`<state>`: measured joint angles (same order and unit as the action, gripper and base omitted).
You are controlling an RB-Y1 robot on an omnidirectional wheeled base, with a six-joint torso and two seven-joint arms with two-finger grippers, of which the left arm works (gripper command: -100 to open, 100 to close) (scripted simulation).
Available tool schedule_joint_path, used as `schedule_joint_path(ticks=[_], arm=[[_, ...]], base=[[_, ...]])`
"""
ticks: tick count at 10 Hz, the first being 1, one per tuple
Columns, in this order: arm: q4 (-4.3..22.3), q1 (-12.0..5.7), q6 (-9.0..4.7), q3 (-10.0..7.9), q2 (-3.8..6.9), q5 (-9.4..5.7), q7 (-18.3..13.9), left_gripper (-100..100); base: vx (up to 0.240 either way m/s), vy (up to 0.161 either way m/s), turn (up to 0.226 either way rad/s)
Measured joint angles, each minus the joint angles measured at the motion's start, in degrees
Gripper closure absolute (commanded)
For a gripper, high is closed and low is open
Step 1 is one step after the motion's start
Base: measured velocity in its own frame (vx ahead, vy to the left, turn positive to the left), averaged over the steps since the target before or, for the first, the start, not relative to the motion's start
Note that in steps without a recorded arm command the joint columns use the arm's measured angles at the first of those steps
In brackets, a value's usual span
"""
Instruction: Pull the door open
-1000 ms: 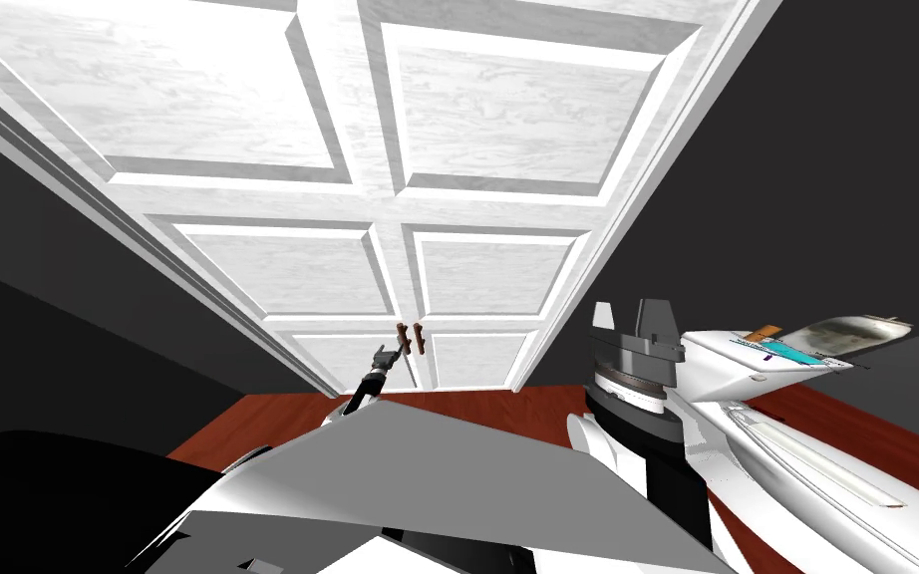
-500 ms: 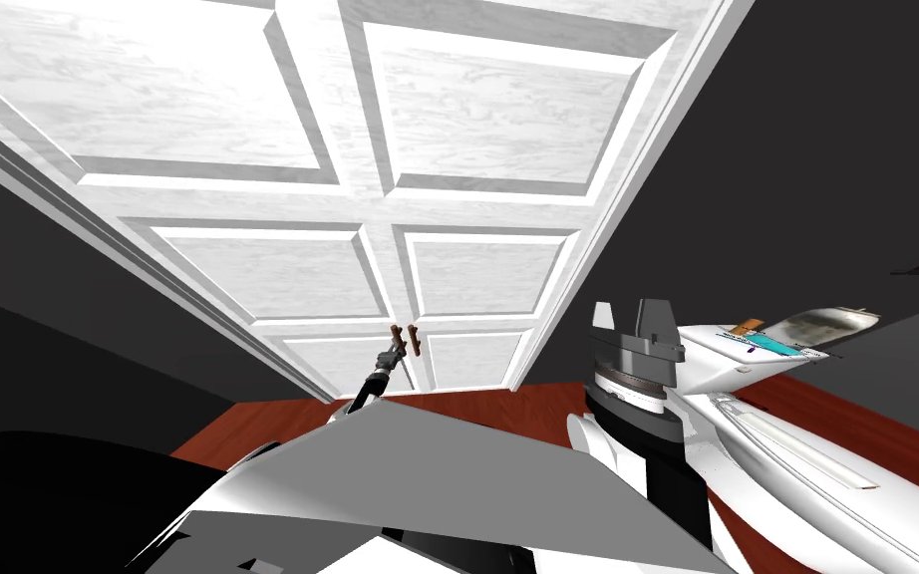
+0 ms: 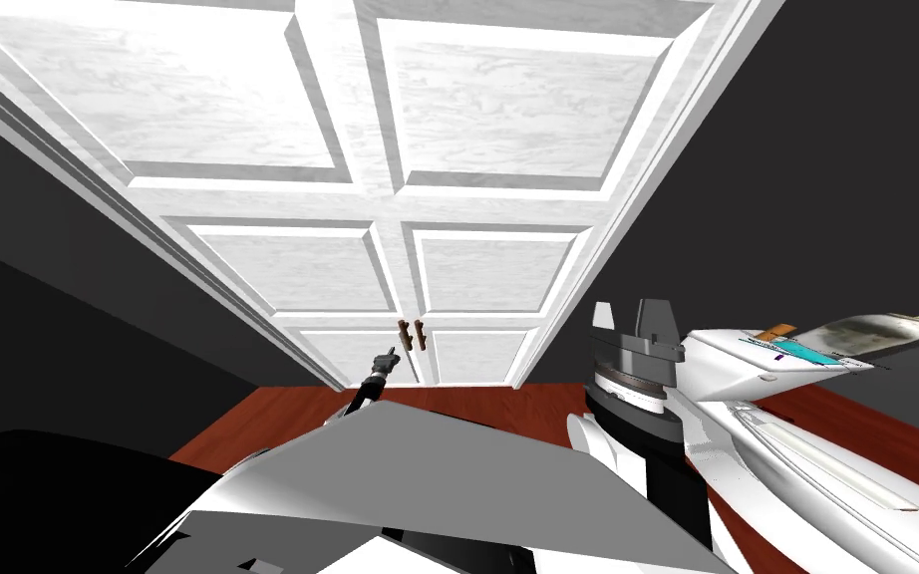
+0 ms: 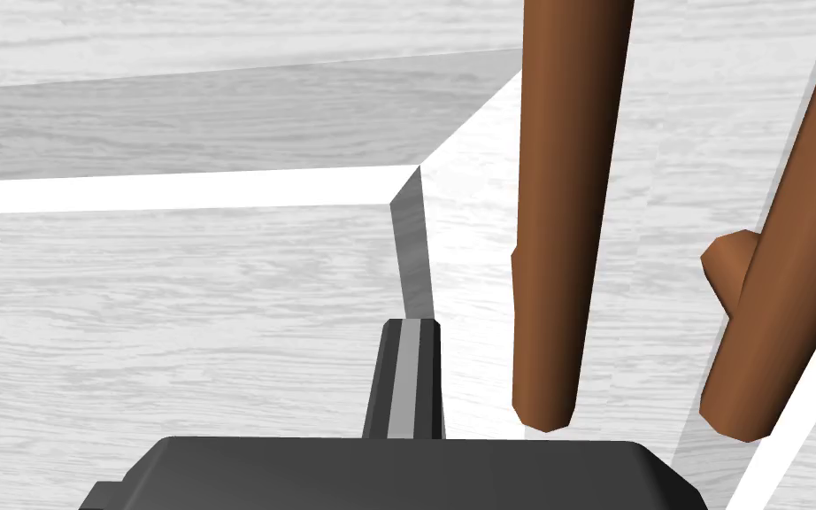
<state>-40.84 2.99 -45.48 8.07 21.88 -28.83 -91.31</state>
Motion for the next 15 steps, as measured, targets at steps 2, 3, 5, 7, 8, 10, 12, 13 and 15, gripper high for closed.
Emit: schedule_joint_path(ticks=[2,3,5,7,8,10,12,13,15], arm=[[0.7,1.43,-0.3,-0.52,0.93,-0.28,-0.4,-100],[0.7,2.47,-0.36,-0.76,1.2,-0.38,-0.3,-100],[1.1,3.71,-0.26,-1.3,1.69,-0.65,-0.1,-100],[3.1,4.3,-0.99,-1.5,2.44,-0.76,-0.7,-100],[2.9,5.17,-0.89,-1.71,2.75,-0.88,-0.7,-100],[1.9,6.62,-0.54,-1.96,3.18,-1.04,-0.5,-100],[2.3,5.99,-2.05,-0.8,2.16,-0.42,-0.8,-100],[0.8,6.32,-2.29,-0.46,2.03,-0.29,-0.9,-100],[2.2,4.16,-4.2,0.98,1.46,0.45,-2.4,-100]], base=[[-0.181,0.065,0.096],[-0.19,0.057,0.09],[-0.233,0.036,0.109],[-0.181,0.016,0.095],[-0.208,0.028,0.074],[-0.181,0.01,0.032],[-0.041,-0.085,-0.127],[0.125,-0.122,-0.191],[0.108,-0.06,-0.036]])
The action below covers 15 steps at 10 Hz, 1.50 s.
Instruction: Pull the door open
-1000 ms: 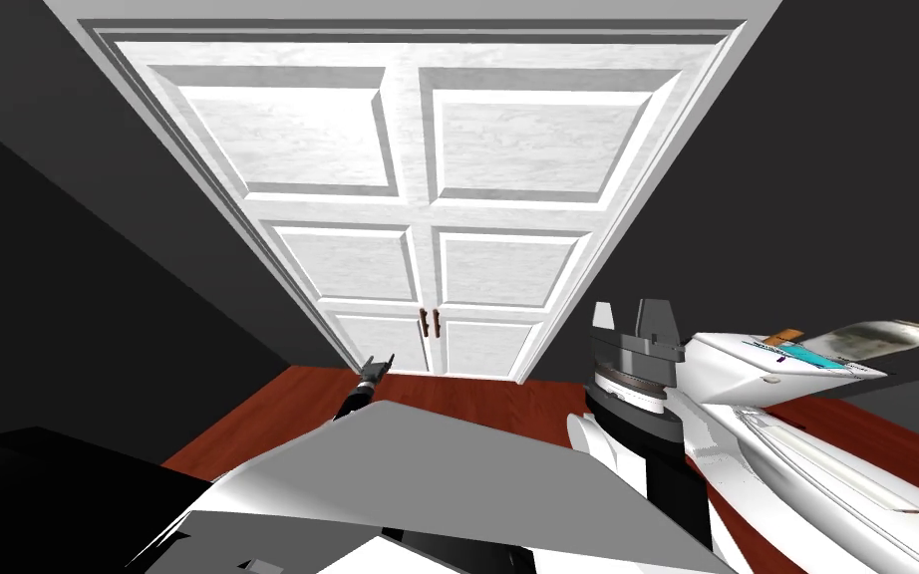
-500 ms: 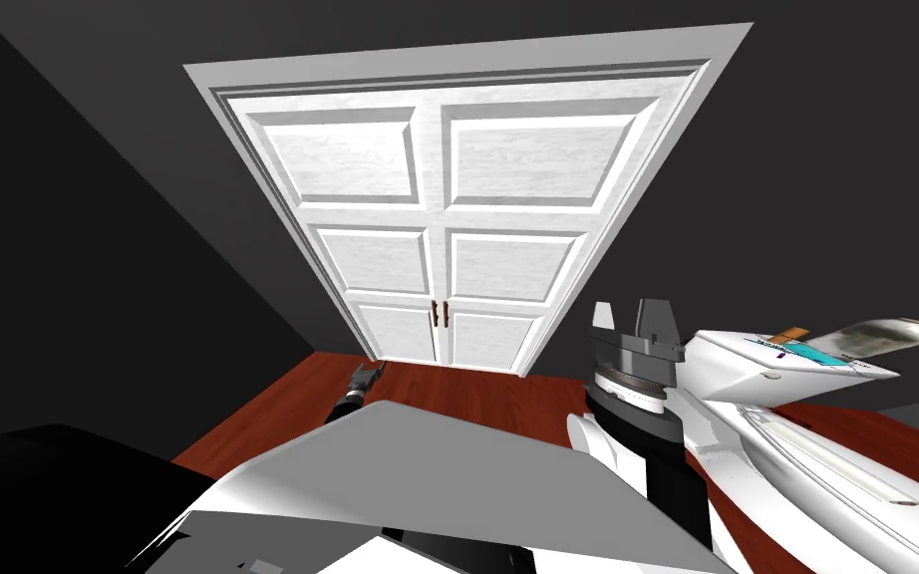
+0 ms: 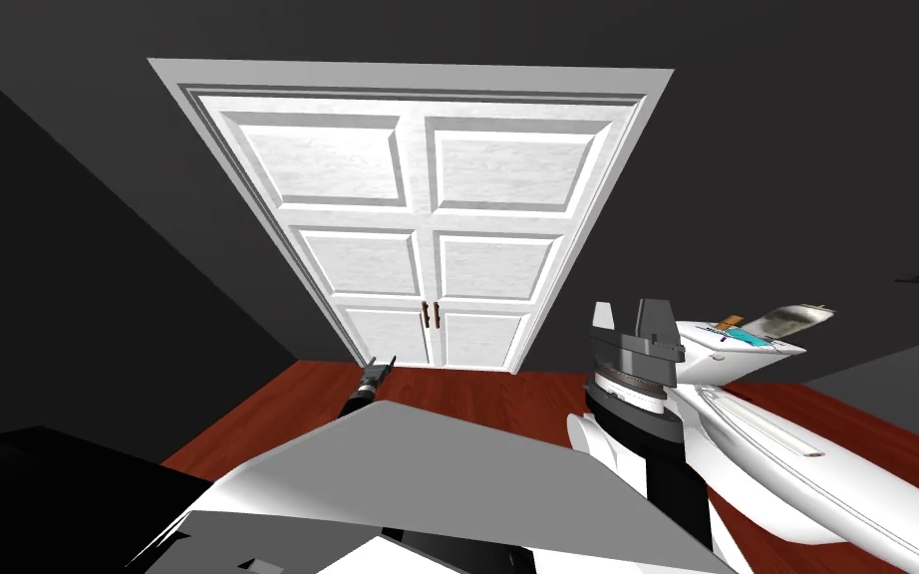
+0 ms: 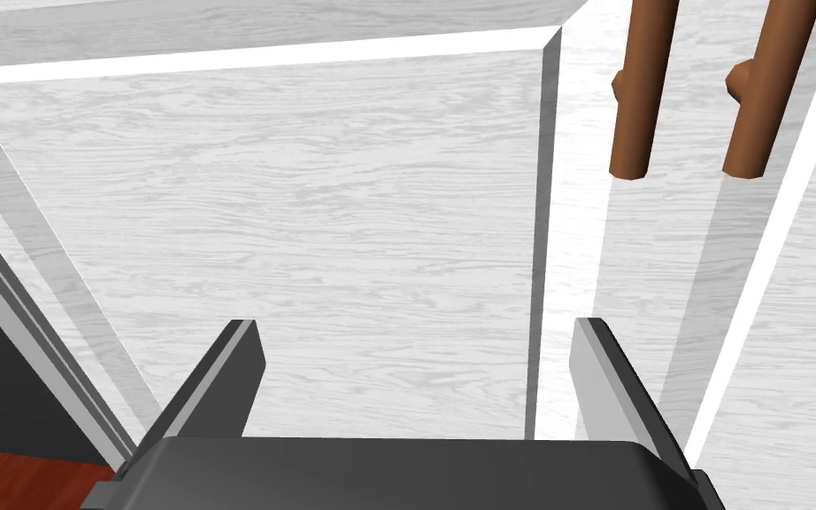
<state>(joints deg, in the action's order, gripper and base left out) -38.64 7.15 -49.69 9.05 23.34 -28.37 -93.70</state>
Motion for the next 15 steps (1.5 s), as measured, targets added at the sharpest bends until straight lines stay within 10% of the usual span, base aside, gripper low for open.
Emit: schedule_joint_path(ticks=[4,8,15], arm=[[-5.6,0.09,1.36,0.42,-0.83,0.17,1.0,-100],[-4.2,-3.43,-0.49,1.45,-1.84,0.78,0.3,-100],[-1.5,-0.15,-0.11,0.12,-0.33,0.05,0.4,-100]], base=[[0.131,-0.033,-0.097],[0.14,-0.033,-0.061],[-0.173,0.024,0.109]])
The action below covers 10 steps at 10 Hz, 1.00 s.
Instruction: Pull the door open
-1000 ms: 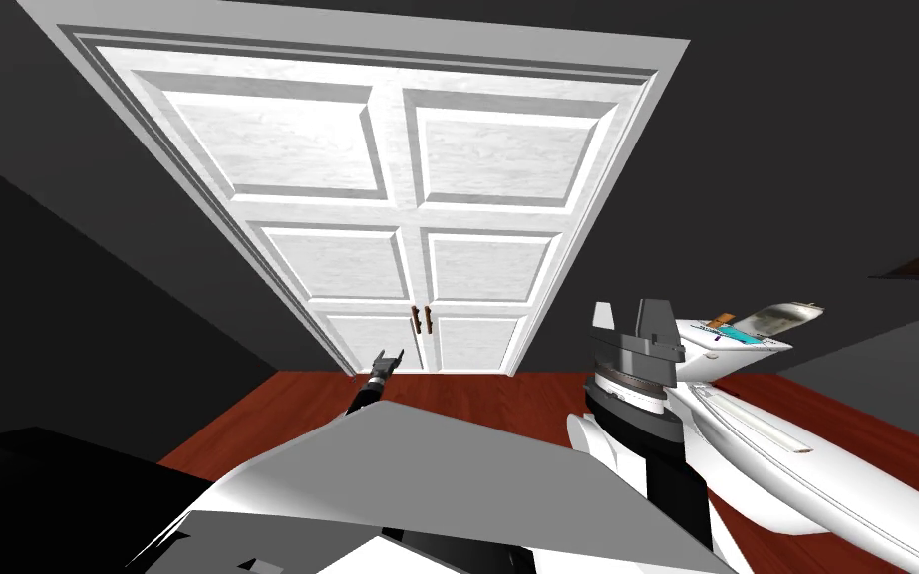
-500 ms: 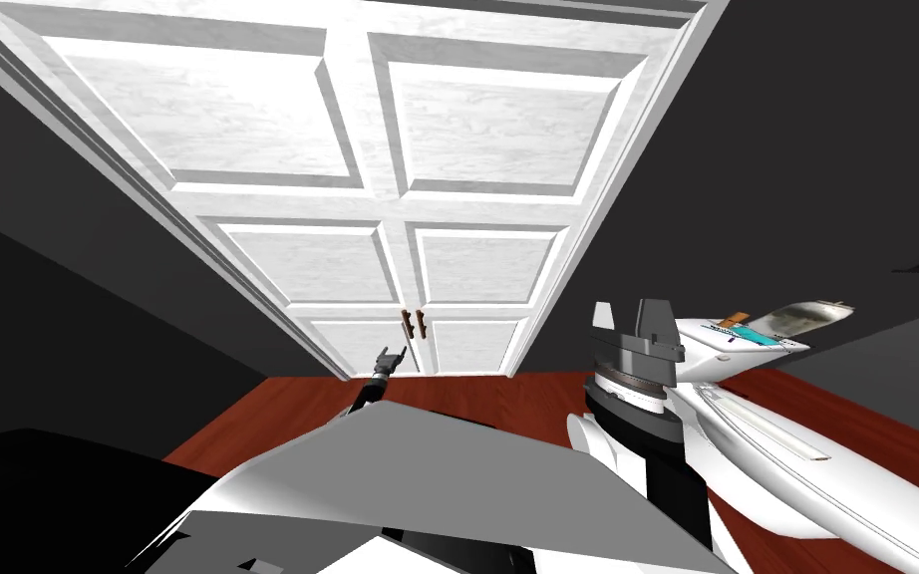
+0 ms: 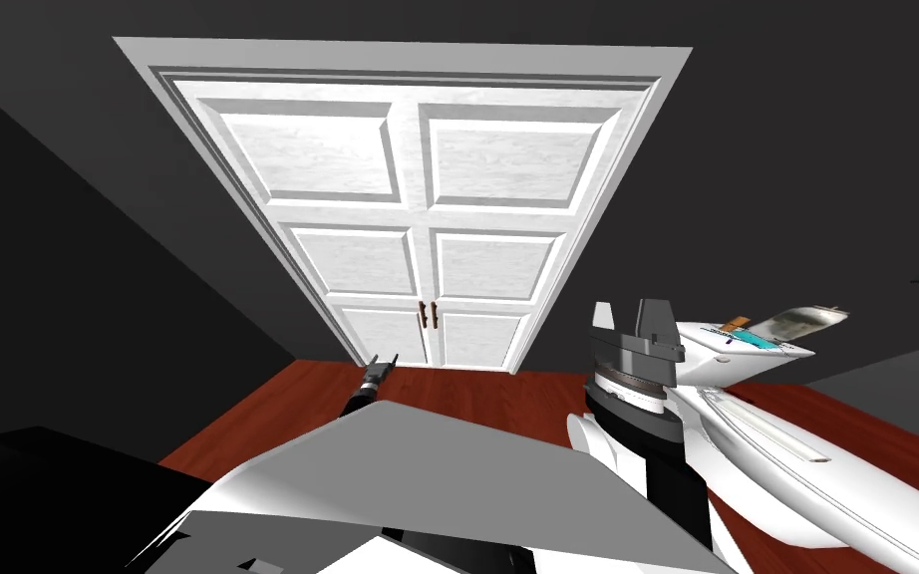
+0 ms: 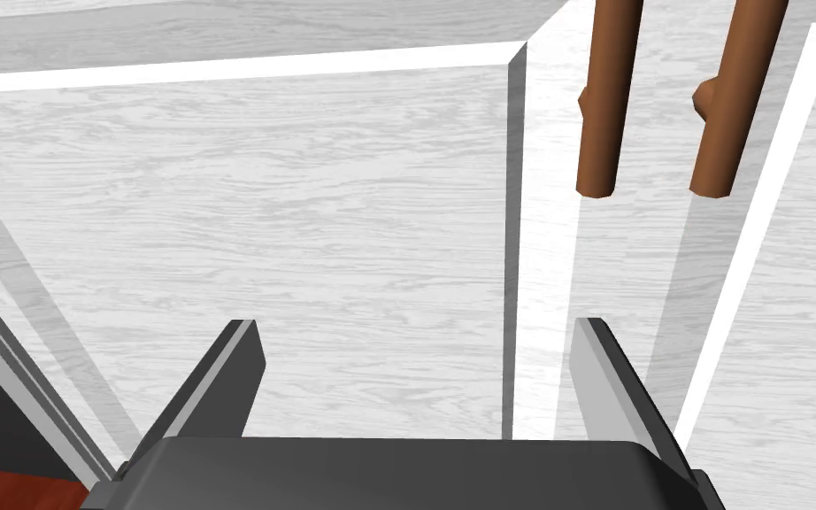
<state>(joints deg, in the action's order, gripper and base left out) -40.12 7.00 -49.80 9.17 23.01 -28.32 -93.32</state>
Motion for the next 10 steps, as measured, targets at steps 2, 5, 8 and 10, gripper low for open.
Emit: schedule_joint_path(ticks=[2,5,8,10], arm=[[0.5,1.94,0.38,-0.96,1.18,-0.54,0.2,-100],[1.0,4.57,1.42,-2.64,2.87,-1.44,0.5,-100],[0.0,6.64,2.6,-4.03,3.47,-2.16,1.5,-100],[1.7,6.53,2.11,-4.14,3.9,-2.18,1.2,-100]], base=[[-0.199,0.053,0.152],[-0.117,0.078,0.097],[-0.063,0.023,0.068],[-0.022,0.008,-0.012]])
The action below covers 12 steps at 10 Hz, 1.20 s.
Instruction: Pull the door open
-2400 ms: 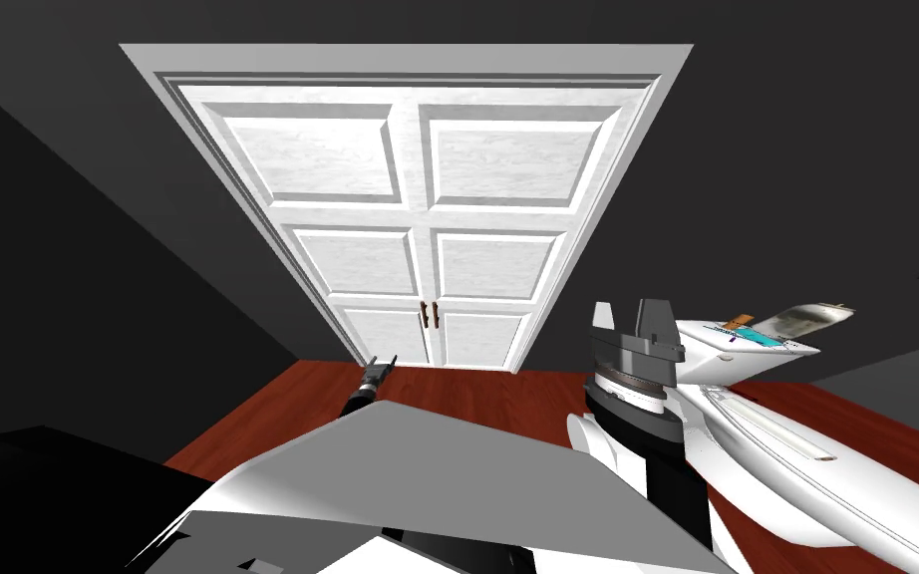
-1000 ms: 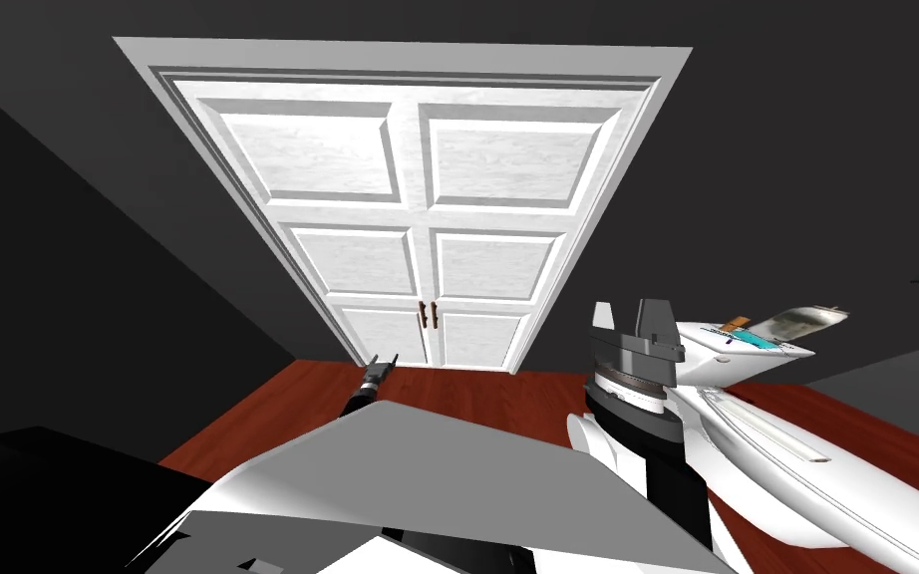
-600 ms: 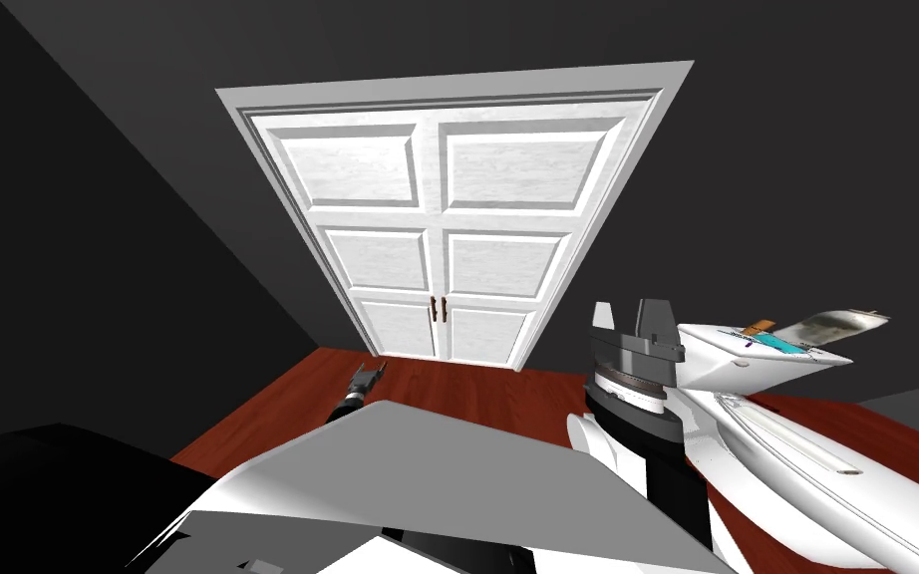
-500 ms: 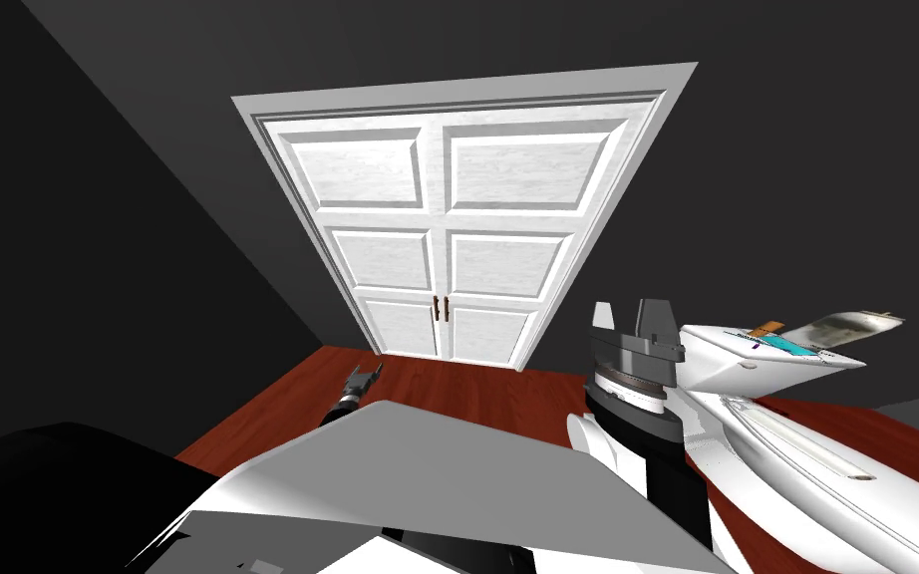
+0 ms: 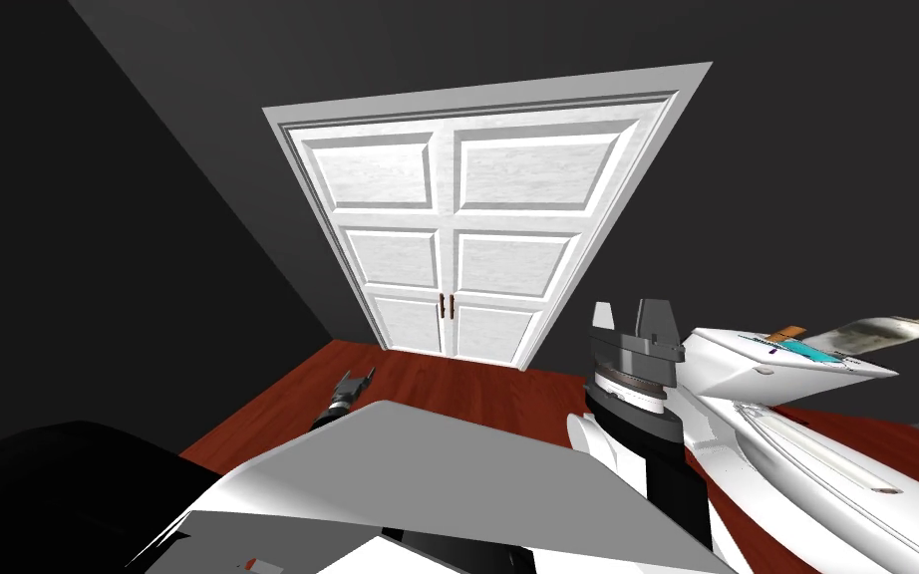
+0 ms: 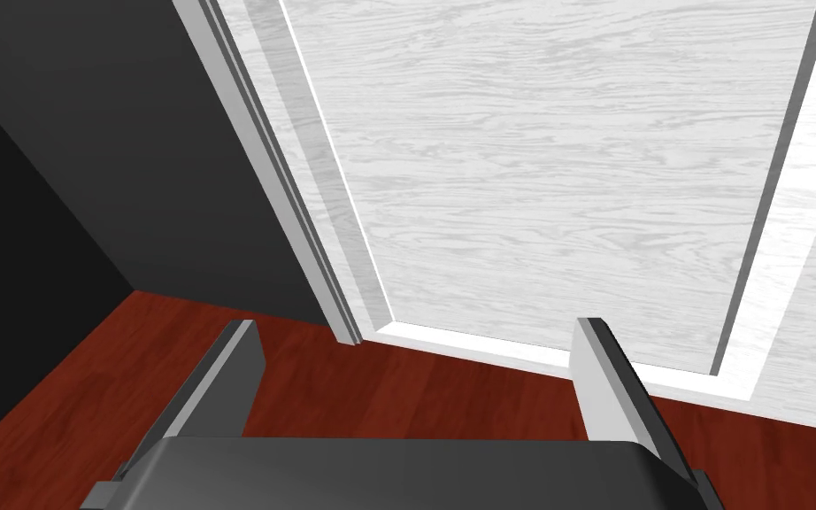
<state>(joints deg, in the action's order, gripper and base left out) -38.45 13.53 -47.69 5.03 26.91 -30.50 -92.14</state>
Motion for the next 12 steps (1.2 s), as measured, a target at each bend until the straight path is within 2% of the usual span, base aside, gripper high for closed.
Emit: schedule_joint_path(ticks=[2,3,5,7,8,10,11,12], arm=[[1.7,-0.42,-0.54,0.0,0.1,0.03,-0.3,-100],[3.8,-1.32,-0.8,-0.41,0.52,-0.13,-0.6,-100],[3.4,-1.41,-0.25,-0.9,0.74,-0.36,-0.4,-100],[0.5,-1.3,1.04,-1.14,0.29,-0.51,0.5,-100],[0.2,-1.86,1.24,-0.9,0.05,-0.39,0.6,-100],[3.0,-4.76,-0.33,0.2,-0.78,0.27,-0.4,-100],[1.7,-4.49,-0.14,0.16,-0.96,0.23,-0.2,-100],[1.0,-5.06,0.04,0.41,-1.61,0.38,0.2,-100]], base=[[0.037,0.023,0.051],[0.137,0.025,-0.02],[0.169,0.018,-0.067],[0.203,-0.041,-0.102],[0.199,-0.028,-0.09],[0.161,-0.007,-0.076],[0.14,-0.013,-0.127],[0.185,-0.032,-0.141]])
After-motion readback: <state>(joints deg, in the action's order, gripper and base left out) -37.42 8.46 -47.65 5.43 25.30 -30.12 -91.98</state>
